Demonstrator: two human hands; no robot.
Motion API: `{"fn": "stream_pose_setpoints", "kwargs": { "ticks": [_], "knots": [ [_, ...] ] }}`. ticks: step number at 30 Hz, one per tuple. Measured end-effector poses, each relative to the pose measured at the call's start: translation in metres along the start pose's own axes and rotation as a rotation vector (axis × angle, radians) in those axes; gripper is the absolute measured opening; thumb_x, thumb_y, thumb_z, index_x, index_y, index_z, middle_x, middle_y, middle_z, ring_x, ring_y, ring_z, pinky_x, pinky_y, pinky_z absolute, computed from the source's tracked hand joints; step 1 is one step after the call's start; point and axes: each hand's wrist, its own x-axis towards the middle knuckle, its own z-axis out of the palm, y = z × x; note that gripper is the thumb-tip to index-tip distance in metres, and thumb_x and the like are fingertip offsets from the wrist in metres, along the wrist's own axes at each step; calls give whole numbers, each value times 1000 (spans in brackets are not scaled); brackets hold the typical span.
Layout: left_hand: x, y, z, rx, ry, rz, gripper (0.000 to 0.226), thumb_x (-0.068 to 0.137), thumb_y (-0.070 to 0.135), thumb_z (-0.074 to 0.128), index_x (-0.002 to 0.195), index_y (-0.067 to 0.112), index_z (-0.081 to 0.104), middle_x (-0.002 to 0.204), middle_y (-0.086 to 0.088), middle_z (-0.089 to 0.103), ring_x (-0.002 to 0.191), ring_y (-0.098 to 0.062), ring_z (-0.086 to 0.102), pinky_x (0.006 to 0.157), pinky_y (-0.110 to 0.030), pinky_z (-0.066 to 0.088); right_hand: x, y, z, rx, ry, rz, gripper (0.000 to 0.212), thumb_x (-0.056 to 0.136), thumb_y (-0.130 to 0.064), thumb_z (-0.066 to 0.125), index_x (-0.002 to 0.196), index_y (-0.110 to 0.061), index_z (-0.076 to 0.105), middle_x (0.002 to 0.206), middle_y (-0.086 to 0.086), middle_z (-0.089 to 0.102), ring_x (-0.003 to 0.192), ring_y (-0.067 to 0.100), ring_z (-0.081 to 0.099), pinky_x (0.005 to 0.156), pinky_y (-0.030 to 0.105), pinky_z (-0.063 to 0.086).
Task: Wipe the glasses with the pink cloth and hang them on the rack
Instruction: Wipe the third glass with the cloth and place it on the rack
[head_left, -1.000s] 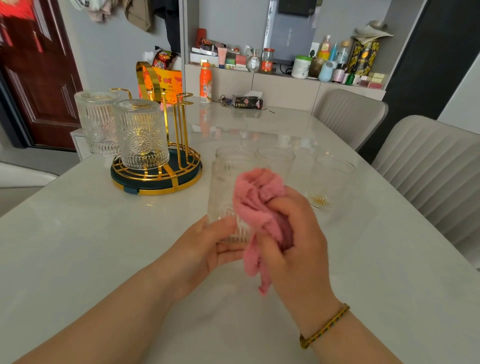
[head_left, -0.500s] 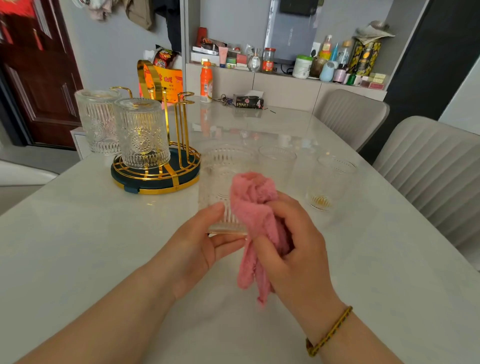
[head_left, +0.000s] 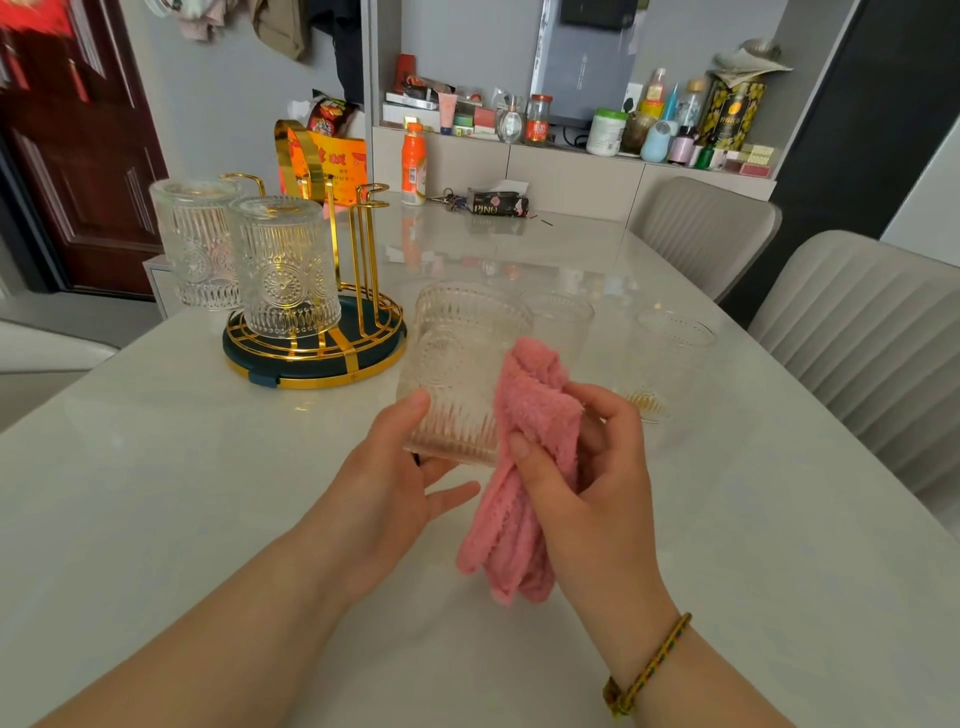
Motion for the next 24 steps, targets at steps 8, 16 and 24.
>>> {"fn": "stream_pose_setpoints", "kwargs": {
  "ticks": [8, 16, 24],
  "knots": [
    [1, -4, -4, 244, -88, 45, 76, 46, 53, 79, 111, 19, 58, 103, -1, 71, 96, -14, 67, 84, -28, 55, -1, -4, 1, -117, -53, -84, 42, 65, -31, 66, 93, -55, 46, 101, -31, 61, 88, -5, 62, 70, 10, 48],
    [3, -8, -1, -27, -85, -35, 58, 55, 33, 66, 109, 14, 55, 94, -8, 73, 83, -20, 71, 68, -26, 58, 6, -9, -10, -86, 101, -85, 43, 73, 0, 67, 88, -33, 43, 89, -7, 62, 70, -3, 60, 61, 8, 46],
    [-3, -6, 3, -63, -249, -61, 73, 32, 41, 86, 99, 19, 69, 104, -14, 70, 93, -27, 68, 78, -34, 57, 13, -11, -16, -76, 122, -37, 41, 78, 4, 61, 86, -32, 45, 87, -7, 62, 71, -3, 58, 65, 12, 49]
  ]
}}
